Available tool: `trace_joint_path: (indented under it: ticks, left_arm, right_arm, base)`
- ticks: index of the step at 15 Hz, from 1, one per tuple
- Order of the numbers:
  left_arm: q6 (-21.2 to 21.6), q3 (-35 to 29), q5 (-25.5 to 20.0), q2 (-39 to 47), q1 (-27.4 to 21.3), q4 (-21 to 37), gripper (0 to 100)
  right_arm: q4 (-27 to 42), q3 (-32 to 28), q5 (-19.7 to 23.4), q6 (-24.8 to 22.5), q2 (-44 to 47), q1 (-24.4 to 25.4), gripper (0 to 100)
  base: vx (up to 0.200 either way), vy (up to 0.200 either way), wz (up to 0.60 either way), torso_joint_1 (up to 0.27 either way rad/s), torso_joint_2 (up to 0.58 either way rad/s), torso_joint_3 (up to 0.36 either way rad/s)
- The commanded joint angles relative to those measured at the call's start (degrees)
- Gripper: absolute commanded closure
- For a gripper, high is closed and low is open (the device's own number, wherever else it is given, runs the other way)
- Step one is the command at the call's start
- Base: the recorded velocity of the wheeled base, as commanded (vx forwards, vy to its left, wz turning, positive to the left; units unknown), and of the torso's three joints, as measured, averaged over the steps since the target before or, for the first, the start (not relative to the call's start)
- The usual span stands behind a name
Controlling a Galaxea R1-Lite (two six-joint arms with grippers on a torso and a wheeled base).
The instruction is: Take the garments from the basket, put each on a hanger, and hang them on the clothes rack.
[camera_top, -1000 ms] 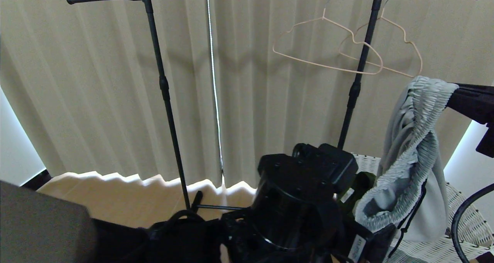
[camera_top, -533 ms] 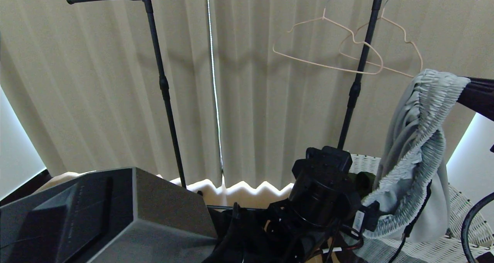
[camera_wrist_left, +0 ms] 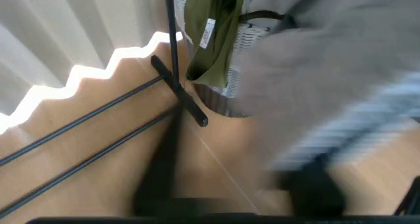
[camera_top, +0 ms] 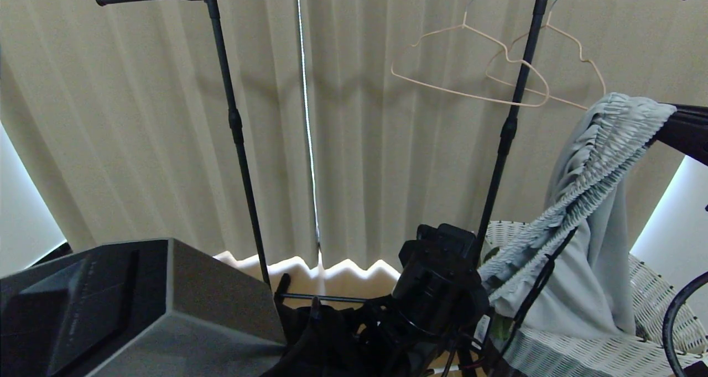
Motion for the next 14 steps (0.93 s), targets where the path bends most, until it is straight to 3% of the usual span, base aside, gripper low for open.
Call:
trace_joint_path:
  ticks: [1,2,4,5,7,9,13,14]
  left_arm:
    - [0.8,2.3,0.8,-3.8,0.0,-0.9,100]
    - [4.7,6.4,1.7,-7.8,0.2,-3.3,100]
    - [8.2,11.1,1.4,-15.5,0.9,-5.8,100]
    - [8.8,10.9,1.4,-18.6,1.7,-5.2,100]
    - [11.5,7.6,1.3,-26.5,3.9,1.4,100]
    - [13.0,-0.5,1.3,-31.9,7.3,12.2,100]
    - [13.0,-24.4,0.8,-32.3,12.5,31.5,100]
    - [13.0,-32.4,-1.3,-31.6,12.9,37.5,100]
  right_arm:
    - [-0.2,0.0,0.0,0.0,0.8,0.1,100]
    - [-0.6,0.0,0.0,0.0,1.6,0.0,100]
    - [-0.8,0.1,0.0,0.1,2.8,0.0,100]
    - [-0.9,-0.1,0.0,0.1,3.5,0.0,100]
    - [-1.1,-1.2,0.0,0.1,5.0,0.0,100]
    - [-0.9,-4.3,0.0,0.2,5.5,0.0,100]
    - [-0.6,-12.8,-0.4,0.0,7.3,0.0,100]
    - [-0.4,-16.3,-0.5,0.0,8.5,-0.4,100]
  base:
    - [0.000,0.000,0.00,0.000,0.00,0.000]
    - [0.000,0.000,0.00,0.000,0.00,0.000]
    - [0.000,0.000,0.00,0.000,0.00,0.000]
    - [0.000,0.000,0.00,0.000,0.00,0.000]
    - [0.000,0.000,0.00,0.000,0.00,0.000]
    - [0.000,0.000,0.00,0.000,0.00,0.000]
    - [0.000,0.000,0.00,0.000,0.00,0.000]
    - [0.000,0.000,0.00,0.000,0.00,0.000]
